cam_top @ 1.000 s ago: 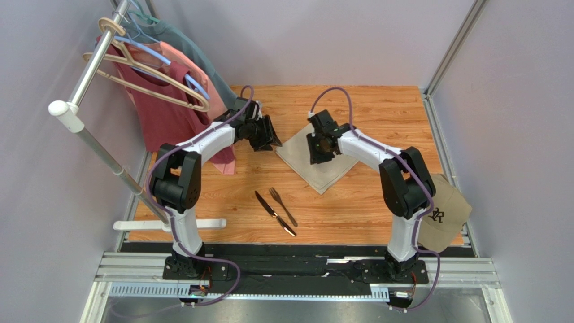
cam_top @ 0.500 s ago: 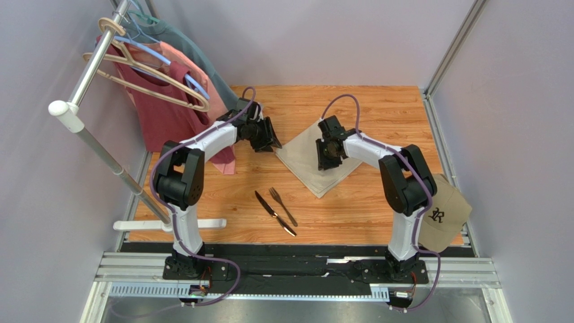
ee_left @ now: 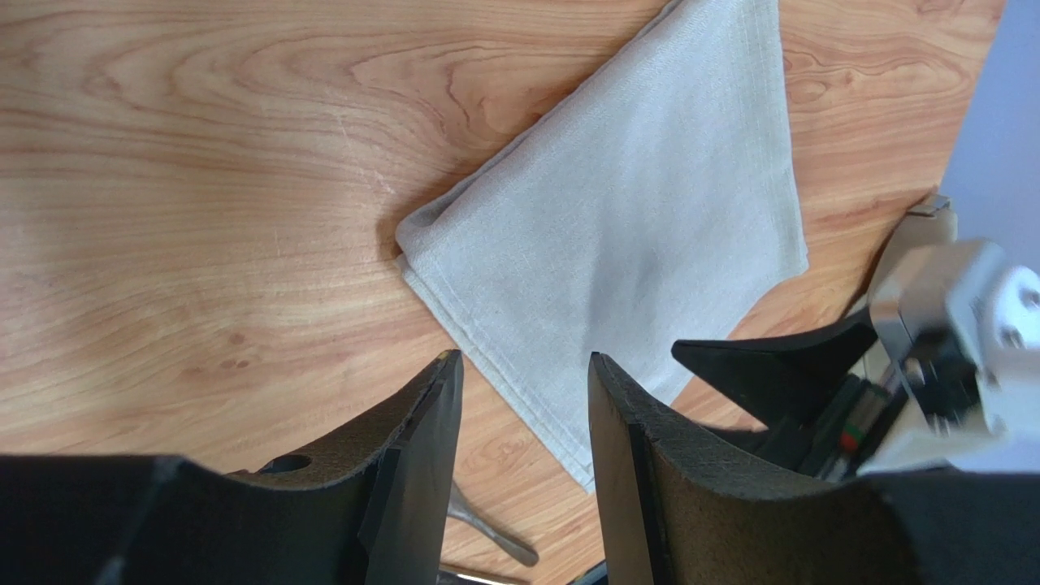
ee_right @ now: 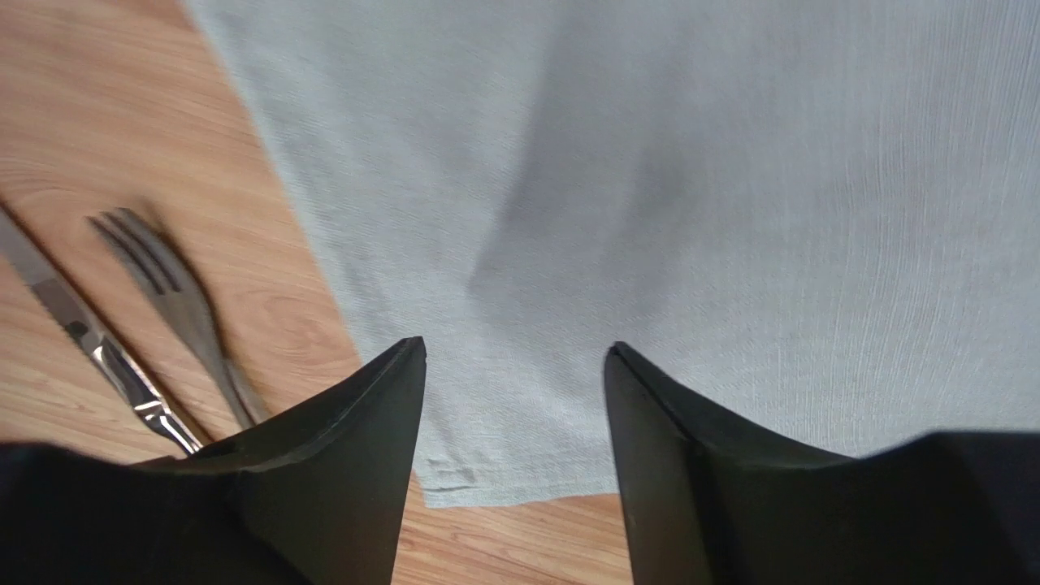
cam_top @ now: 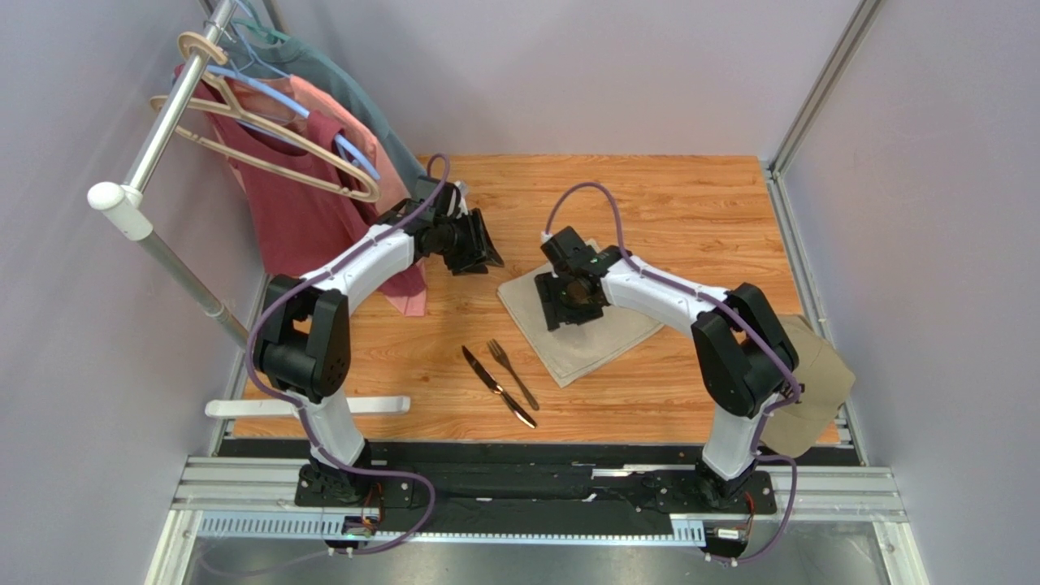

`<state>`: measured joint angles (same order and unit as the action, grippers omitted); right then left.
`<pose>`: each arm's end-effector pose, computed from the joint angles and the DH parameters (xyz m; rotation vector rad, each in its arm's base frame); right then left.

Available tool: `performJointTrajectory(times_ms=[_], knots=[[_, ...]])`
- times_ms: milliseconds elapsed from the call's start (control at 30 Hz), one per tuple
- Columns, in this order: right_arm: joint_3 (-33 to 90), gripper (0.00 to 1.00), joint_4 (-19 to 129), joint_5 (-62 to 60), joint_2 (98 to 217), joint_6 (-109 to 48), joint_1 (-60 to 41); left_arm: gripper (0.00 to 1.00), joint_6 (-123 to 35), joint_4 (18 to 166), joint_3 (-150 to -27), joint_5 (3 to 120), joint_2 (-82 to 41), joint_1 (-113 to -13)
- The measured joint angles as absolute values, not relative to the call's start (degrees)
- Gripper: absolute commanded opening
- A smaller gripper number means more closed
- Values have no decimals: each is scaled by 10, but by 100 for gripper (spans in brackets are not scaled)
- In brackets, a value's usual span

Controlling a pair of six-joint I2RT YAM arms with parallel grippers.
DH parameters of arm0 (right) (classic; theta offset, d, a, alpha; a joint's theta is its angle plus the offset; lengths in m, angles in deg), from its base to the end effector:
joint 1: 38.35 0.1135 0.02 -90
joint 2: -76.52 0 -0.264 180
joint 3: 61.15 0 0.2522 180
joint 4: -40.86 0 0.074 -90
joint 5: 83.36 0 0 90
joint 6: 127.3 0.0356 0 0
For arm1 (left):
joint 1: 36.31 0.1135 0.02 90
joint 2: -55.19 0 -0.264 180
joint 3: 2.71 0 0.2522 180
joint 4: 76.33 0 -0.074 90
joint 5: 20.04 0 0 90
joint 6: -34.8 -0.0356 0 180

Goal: Fold the napkin into a case and place the utensils inside
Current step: Move the lower triangle-folded napkin to the center of the board, then pick up the lower triangle-folded napkin from the center of the board.

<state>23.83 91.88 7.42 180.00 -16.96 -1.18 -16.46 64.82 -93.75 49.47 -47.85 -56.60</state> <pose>0.2864 0.2165 0.1875 -0.4082 2.7831 0.2277 0.3653 -0.1483 0.2350 -0.2505 2.5790 -0.8597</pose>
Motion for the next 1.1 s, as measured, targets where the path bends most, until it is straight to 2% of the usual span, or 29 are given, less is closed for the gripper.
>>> performJointTrajectory(times_ms=[133, 300, 367, 600, 1000, 1100], knots=[[324, 61, 944, 107, 1823, -208, 39, 51, -165, 652, -915, 492, -449, -555], [376, 52, 949, 109, 1874, -243, 71, 52, -163, 657, -892, 482, -433, -538], [380, 48, 954, 109, 1892, -253, 72, 52, -163, 658, -886, 478, -433, -535], [381, 46, 971, 106, 1909, -277, 73, 52, -160, 666, -865, 469, -429, -530], [375, 50, 959, 88, 1928, -281, 84, 52, -156, 677, -857, 458, -426, -526], [366, 45, 949, 87, 1930, -283, 84, 52, -156, 677, -857, 458, -426, -525]])
